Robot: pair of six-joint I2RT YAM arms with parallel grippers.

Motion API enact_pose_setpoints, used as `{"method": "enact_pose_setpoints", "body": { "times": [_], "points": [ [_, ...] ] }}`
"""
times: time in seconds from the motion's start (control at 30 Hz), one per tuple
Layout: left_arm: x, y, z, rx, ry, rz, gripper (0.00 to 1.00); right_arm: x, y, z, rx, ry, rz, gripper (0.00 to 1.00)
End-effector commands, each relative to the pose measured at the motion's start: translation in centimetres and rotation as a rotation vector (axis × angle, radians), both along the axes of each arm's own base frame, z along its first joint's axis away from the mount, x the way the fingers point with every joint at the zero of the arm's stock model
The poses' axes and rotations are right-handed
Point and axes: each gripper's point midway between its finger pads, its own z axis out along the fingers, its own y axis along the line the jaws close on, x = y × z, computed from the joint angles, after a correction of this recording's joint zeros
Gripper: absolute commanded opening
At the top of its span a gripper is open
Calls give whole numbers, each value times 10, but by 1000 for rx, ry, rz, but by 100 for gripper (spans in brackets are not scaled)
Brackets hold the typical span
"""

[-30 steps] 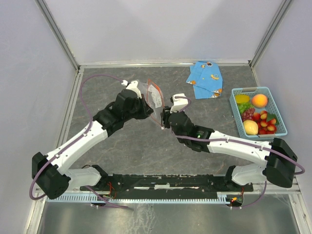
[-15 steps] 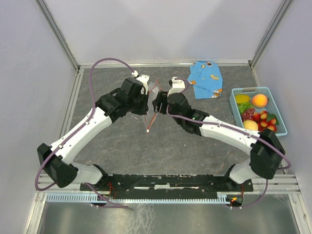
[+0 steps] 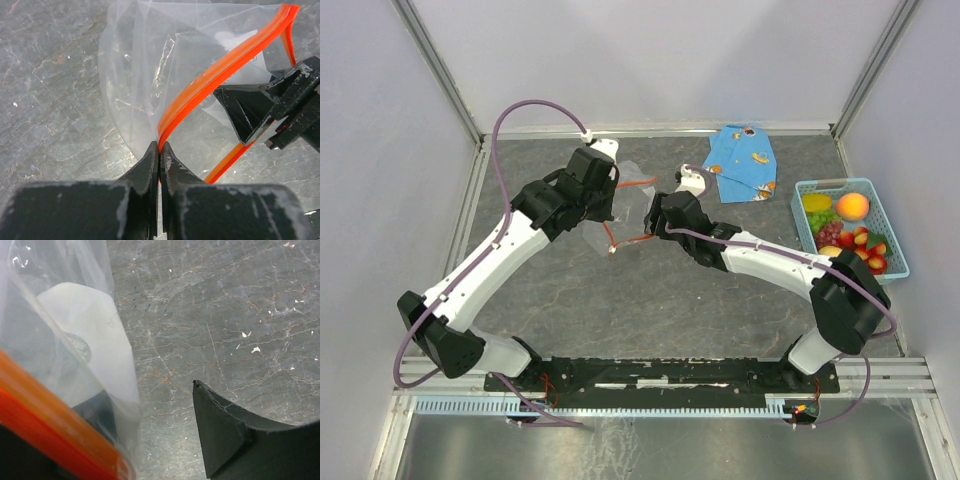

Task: Place the food in the zip-top bag and seal the zipper
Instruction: Open the zipper of the food storage bag.

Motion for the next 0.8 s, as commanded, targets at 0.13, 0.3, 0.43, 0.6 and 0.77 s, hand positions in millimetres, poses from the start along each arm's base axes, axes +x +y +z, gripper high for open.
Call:
{"method": "enact_pose_setpoints", "body": {
  "times": [0.13, 0.3, 0.43, 0.6, 0.77],
  "points": [
    [7, 0, -34, 84, 31, -12, 3, -12, 17, 12, 70, -19, 122, 82],
    [7, -2, -50, 94, 51, -23, 3, -29, 17, 33, 78, -53, 222, 91],
    [6, -6, -58, 89, 74, -41, 3, -45, 8, 52, 52, -78, 289, 97],
    [5, -3, -59, 87, 70, -38, 3, -72, -11, 68, -53, -91, 409, 99],
    [4, -1, -54, 67, 47, -42, 3, -85, -58, 71, -204, -76, 369, 99]
  ]
}}
